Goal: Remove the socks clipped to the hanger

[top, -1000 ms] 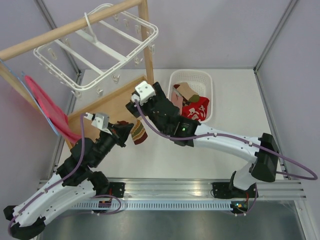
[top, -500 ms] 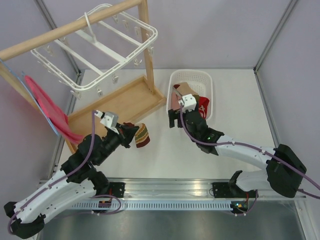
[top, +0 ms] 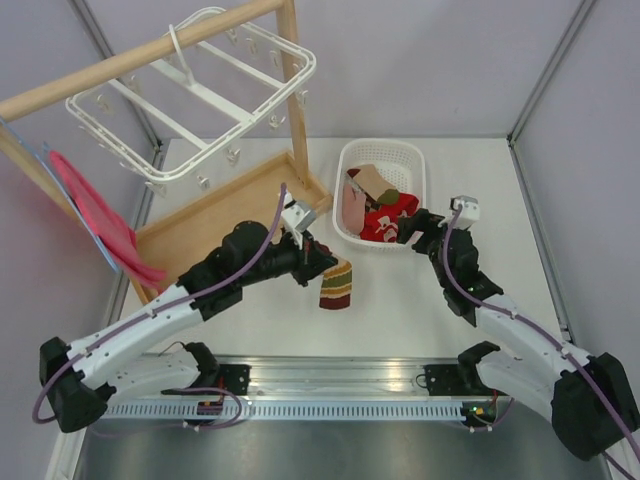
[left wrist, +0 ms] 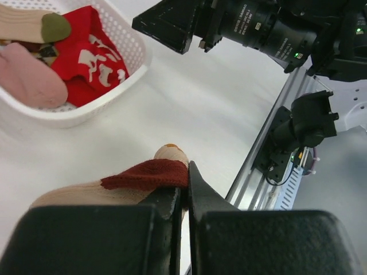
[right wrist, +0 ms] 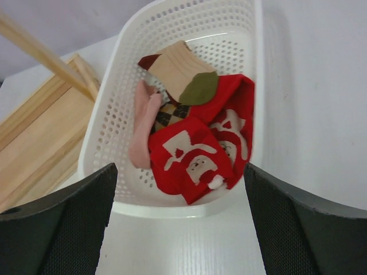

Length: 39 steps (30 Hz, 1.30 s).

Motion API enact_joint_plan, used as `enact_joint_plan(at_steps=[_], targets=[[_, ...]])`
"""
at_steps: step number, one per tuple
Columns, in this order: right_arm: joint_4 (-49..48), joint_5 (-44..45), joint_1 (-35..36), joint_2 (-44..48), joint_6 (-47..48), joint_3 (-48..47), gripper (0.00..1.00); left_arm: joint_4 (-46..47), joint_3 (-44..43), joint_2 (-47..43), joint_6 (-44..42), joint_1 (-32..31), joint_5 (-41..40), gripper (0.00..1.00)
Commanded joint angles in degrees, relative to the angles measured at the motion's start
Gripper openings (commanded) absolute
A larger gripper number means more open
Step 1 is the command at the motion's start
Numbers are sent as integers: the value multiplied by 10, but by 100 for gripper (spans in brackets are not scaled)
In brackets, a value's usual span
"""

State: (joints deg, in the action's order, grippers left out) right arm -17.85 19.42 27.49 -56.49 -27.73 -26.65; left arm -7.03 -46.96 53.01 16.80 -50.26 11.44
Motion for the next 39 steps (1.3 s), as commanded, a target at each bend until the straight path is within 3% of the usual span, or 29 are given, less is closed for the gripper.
enact_joint_plan(at_steps=[1,8,14,20,27,39], targets=[[9,-40,-50,34,-74,27,95,59,-70,66,-26,-2,80,2],[9,-117,-189,112,-148,77,95,51,-290,271,-29,9,147,2],[51,-122,-240,171,-135,81,95,2,-515,464,-14,36,169,2],[83,-147,-256,217,-126,79,95,-26,-698,613,9,66,118,2],[125,-154,-260,273,-108,77,95,-1,-741,706,31,108,55,2],[149,-186,-260,298,-96,90,95,36,-755,776,39,124,46,2]])
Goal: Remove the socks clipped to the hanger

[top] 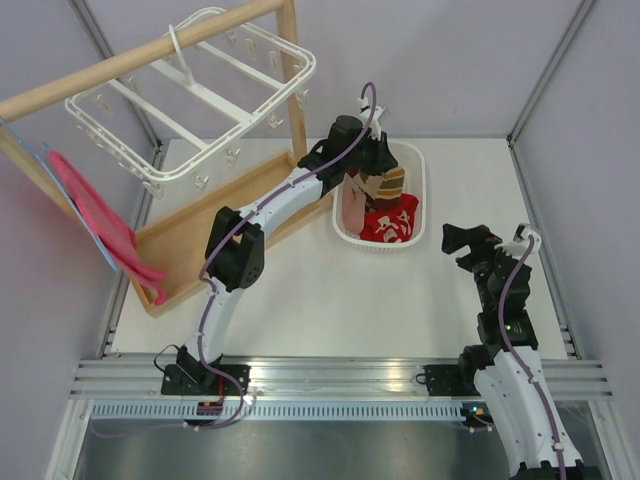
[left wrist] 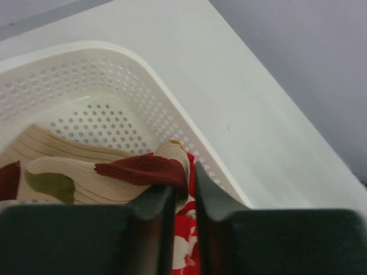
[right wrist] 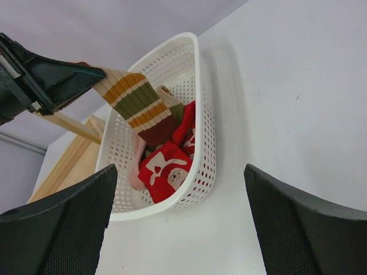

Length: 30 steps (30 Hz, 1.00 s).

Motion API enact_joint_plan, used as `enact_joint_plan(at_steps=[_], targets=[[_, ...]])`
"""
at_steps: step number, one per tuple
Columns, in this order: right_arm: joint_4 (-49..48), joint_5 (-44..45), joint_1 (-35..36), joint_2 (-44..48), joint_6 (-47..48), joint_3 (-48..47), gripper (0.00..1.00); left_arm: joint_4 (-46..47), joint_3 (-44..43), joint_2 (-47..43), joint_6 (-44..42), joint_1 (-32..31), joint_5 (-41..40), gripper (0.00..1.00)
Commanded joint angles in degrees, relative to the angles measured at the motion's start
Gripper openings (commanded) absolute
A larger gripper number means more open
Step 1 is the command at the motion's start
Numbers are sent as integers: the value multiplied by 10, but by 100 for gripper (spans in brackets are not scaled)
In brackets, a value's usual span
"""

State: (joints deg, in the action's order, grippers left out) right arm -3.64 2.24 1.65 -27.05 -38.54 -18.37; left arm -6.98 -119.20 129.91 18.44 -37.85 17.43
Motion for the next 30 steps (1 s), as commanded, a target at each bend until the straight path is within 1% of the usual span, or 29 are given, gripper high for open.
enact_joint_plan(at_steps=[1,2,3,4,10,14,15,17,18,19,21,22,24,25,26,27,28,29,30], targets=[[8,-19,-2,4,12,6,95,35,-31,8,24,1,-20,24],[11,-21,-2,5,13,9,95,36,-27,10,25,1,-20,47],[12,-22,-2,5,12,11,95,35,-25,8,24,2,-21,79],[12,-21,-2,6,12,11,95,34,-23,7,23,1,-25,100],[12,-43,-2,7,12,16,95,32,20,-35,11,1,-28,100],[12,-48,-2,6,9,25,95,34,96,-95,-26,-17,-42,100],[11,-49,-2,6,9,26,95,35,114,-108,-46,-33,-60,100],[10,-51,-2,1,8,29,94,35,176,-151,-65,-61,-85,100],[10,-55,-1,-1,8,30,95,37,199,-168,-78,-71,-113,100],[9,-58,-2,-5,8,30,94,42,245,-183,-83,-80,-128,100],[9,-64,-2,-6,7,31,95,50,294,-228,-84,-105,-173,100],[9,-65,-2,-5,7,33,95,55,343,-242,-76,-110,-186,100],[10,-69,-2,-4,10,36,94,68,394,-294,-44,-116,-201,100],[10,-70,-2,-2,10,38,94,67,447,-317,-34,-117,-206,100],[12,-71,-2,-2,14,40,94,98,477,-338,-27,-122,-212,100],[12,-72,-2,-2,13,40,94,107,505,-386,-16,-124,-223,100],[12,-76,-2,-5,14,41,94,115,561,-409,-10,-127,-230,100],[11,-77,-2,-6,14,42,94,122,589,-431,-4,-131,-236,100],[11,-79,-2,-8,13,42,94,129,615,-481,8,-132,-246,100]])
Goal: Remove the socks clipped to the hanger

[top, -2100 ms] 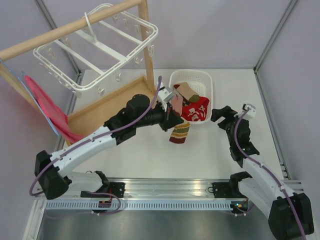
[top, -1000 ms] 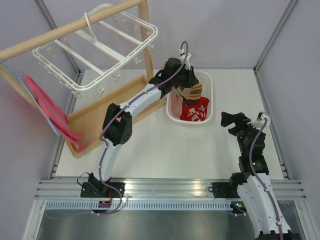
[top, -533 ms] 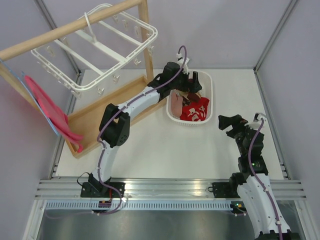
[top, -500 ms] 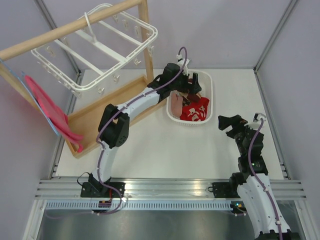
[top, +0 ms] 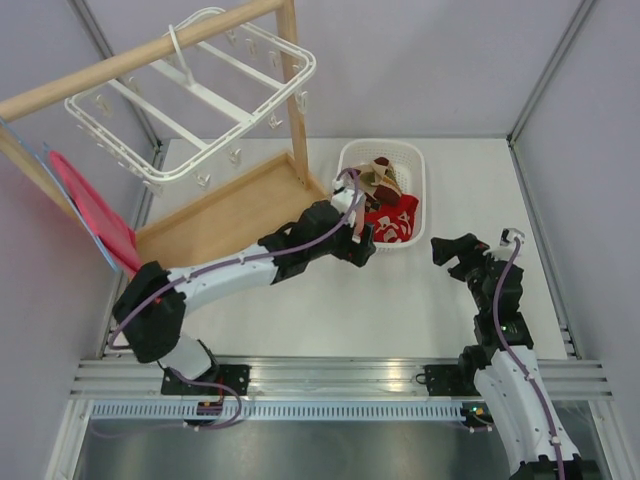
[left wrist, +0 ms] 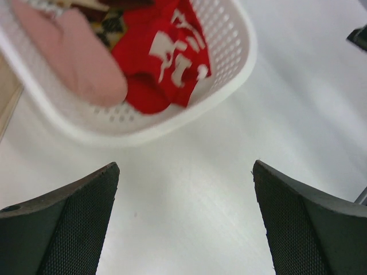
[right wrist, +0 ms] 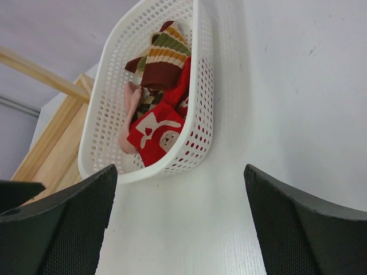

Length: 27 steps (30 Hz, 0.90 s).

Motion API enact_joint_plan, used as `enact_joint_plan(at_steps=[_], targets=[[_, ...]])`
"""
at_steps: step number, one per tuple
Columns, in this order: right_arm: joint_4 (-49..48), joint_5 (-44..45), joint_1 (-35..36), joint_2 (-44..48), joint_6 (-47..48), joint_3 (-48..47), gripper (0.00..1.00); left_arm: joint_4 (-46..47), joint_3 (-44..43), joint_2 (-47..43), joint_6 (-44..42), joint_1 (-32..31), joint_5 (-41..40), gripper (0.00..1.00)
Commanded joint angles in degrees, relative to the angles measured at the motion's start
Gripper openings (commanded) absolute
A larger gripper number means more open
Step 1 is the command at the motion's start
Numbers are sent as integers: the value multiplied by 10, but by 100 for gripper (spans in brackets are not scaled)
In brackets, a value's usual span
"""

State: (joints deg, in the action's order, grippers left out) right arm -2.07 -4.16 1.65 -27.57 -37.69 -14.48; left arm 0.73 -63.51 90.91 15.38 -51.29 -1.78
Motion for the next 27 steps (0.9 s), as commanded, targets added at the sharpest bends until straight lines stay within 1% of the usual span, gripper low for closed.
enact_joint_plan(at_steps=[1,2,3,4,5,6,7,8,9,10,11,12,13,14,16,17,20,21,23,25,27], targets=[[-5,-15,-1,-6,4,4,94,52,111,-115,44,0,-65,100],[-5,-15,-2,-7,6,6,94,53,136,-143,58,-2,-74,100],[-5,-15,-2,-9,8,7,94,52,163,-194,64,-2,-93,100],[-5,-15,-1,-9,10,9,94,52,215,-228,72,-2,-102,100],[-5,-16,-2,-10,10,10,94,52,241,-258,88,-2,-114,100],[-4,-18,-2,-12,13,11,94,45,288,-287,95,-2,-136,100],[-4,-18,-2,-13,14,12,94,35,308,-354,104,-2,-148,100],[-4,-19,-1,-14,15,13,94,19,324,-382,124,-2,-162,100],[-3,-18,-2,-18,16,12,94,1,346,-417,136,-2,-197,100],[-2,-19,-2,-20,18,14,94,-54,351,-474,151,-2,-220,100],[-2,-18,-2,-20,18,14,94,-77,356,-506,179,-2,-241,100],[-2,-19,-2,-22,19,15,94,-103,360,-533,187,-2,-275,100],[-2,-18,-2,-23,19,16,94,-134,359,-558,191,-2,-283,100],[-2,-18,-2,-24,19,16,94,-151,358,-610,193,-2,-297,100],[0,-20,-2,-25,20,15,94,-178,347,-656,192,-2,-307,100],[0,-20,-1,-25,20,15,94,-204,342,-693,188,-2,-319,100],[3,-20,-1,-24,21,14,94,-244,325,-748,172,-2,-340,100],[4,-19,-2,-24,21,14,94,-253,320,-780,167,-2,-353,100],[5,-19,-2,-23,23,14,93,-280,318,-804,153,-2,-371,100],[7,-18,-2,-22,24,13,94,-301,313,-832,163,-2,-384,100],[8,-20,-2,-20,24,12,94,-304,318,-850,173,-2,-375,100]])
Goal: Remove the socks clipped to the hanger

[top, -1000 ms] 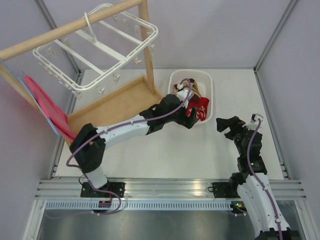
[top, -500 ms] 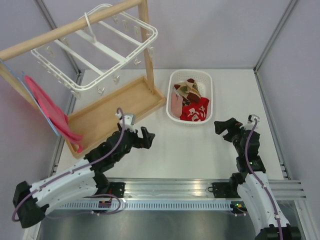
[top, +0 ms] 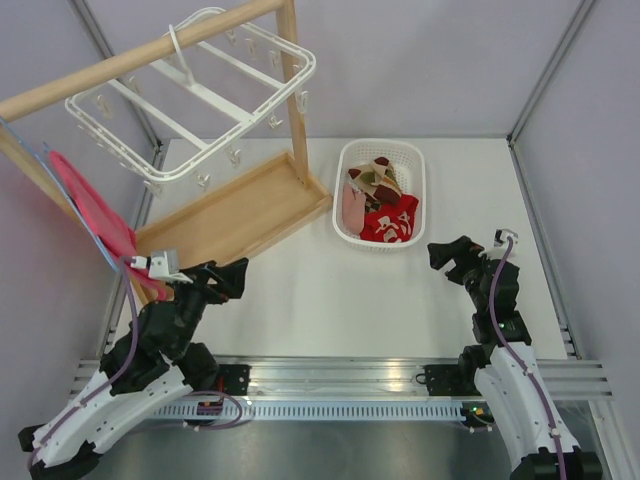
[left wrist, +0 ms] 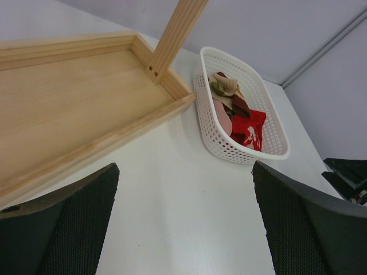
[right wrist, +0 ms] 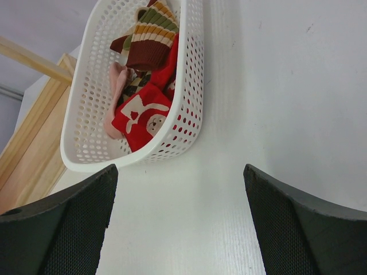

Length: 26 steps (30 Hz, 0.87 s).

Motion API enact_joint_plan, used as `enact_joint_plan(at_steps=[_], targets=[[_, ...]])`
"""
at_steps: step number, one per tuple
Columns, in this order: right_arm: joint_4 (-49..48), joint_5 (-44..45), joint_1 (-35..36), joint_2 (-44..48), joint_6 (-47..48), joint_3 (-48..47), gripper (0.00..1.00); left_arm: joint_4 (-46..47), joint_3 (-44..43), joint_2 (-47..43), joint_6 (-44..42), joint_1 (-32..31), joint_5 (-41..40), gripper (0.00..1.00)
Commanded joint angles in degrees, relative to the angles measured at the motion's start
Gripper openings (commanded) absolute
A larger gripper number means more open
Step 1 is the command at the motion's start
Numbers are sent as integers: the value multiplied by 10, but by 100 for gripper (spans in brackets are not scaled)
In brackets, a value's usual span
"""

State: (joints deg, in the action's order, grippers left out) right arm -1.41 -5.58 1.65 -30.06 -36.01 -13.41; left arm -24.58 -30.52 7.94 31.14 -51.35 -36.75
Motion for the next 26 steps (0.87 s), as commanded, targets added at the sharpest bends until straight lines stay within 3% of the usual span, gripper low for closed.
enact_joint_plan(at_steps=[1,26], targets=[[4,-5,-2,4,7,1,94,-52,-10,-23,17,-2,-26,100],[12,-8,-2,16,14,-7,94,-60,-21,11,21,-2,-23,100]])
